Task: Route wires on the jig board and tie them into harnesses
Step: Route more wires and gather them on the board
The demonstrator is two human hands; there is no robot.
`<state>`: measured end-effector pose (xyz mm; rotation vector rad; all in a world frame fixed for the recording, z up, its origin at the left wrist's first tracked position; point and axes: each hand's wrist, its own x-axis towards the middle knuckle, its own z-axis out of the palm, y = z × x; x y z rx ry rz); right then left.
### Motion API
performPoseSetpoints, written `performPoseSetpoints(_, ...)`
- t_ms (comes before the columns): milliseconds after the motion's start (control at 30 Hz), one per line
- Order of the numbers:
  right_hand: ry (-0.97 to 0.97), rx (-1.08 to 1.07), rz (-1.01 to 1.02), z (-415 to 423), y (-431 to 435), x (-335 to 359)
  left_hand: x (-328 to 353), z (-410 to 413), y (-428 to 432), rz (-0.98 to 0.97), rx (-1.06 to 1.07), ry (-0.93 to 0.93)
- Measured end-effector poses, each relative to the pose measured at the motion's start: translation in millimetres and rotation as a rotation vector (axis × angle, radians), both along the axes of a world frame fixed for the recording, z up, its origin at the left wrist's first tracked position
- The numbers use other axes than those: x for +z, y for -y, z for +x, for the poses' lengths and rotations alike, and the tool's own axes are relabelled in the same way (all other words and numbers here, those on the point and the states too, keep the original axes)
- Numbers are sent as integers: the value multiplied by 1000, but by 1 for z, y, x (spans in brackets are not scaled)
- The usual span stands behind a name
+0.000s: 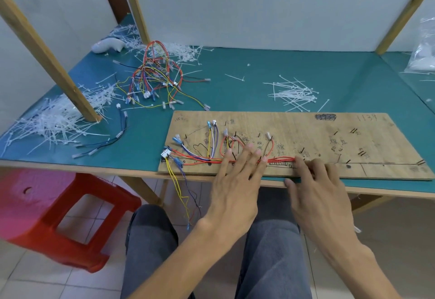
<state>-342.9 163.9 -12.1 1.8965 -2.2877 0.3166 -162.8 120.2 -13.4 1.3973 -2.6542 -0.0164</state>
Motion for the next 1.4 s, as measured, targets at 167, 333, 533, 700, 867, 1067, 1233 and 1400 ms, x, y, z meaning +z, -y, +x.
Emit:
performPoseSetpoints(167, 64, -69, -29, 1, -6, -8, 22, 53, -19, -51, -72, -239)
performPoseSetpoints(333, 174, -122, -91, 6, -10, -8, 28, 136, -4, -116, -14, -171)
performPoseSetpoints(533, 493, 139, -382, 46, -25, 6, 22, 151, 23, -123, -51, -84)
performPoseSetpoints(700, 762, 363, -24, 107, -32, -12, 22, 150, 27, -139, -61, -137)
performPoseSetpoints(867, 764, 370, 135, 138, 0, -25, 21, 153, 24, -162, -64, -249)
performPoseSetpoints(1067, 945, 326, 127, 146, 14, -37, 13, 158, 24, -68, -46, -340)
performPoseSetpoints(1233, 1005, 348, 161, 142, 10, -47, 5, 168, 24, -21, -36, -347)
performPoseSetpoints(1400, 1228, 286, 234, 150, 12, -54, 4, 169, 19, 6, 0, -470)
